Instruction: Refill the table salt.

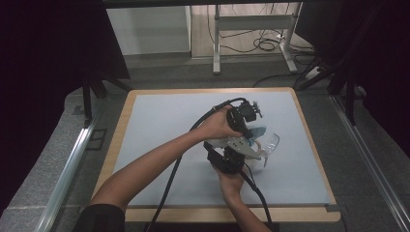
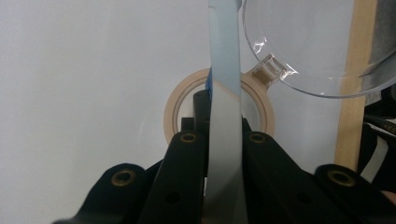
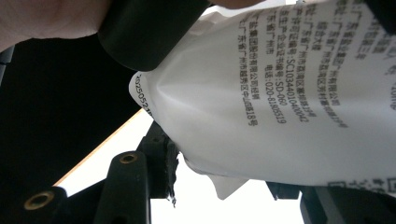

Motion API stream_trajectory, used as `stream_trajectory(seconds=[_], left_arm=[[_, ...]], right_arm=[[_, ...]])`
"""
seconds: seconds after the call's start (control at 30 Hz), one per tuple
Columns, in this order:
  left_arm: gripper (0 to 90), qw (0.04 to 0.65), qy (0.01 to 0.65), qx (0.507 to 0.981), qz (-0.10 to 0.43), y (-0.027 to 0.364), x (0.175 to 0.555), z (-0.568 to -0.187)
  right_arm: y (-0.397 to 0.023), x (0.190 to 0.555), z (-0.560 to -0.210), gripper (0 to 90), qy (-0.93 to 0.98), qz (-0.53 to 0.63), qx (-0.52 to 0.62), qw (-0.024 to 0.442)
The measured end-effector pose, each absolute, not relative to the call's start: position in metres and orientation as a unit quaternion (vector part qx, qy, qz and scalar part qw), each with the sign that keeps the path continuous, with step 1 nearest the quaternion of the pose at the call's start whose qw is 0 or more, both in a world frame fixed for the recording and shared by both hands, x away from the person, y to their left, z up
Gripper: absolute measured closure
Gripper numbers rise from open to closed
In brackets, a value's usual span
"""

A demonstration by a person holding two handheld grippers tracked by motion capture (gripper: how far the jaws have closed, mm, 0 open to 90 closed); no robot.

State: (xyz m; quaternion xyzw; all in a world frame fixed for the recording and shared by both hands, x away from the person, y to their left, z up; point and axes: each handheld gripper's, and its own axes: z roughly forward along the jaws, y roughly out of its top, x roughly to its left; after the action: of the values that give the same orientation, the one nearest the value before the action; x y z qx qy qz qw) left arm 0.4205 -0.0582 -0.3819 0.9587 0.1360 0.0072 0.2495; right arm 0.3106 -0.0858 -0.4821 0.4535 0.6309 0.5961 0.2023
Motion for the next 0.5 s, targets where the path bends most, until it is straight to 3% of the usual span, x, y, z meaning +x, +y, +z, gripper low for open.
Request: stream_trajectory(seconds=[0.5], left_arm=[[90.0,0.25,0.135,0.959,0.007,-0.0585,0.4203,-0.3804]], right_arm=[[-0.0859,0.3104,-0.4811,52.6,0.629,0.597,0.455,0.203]])
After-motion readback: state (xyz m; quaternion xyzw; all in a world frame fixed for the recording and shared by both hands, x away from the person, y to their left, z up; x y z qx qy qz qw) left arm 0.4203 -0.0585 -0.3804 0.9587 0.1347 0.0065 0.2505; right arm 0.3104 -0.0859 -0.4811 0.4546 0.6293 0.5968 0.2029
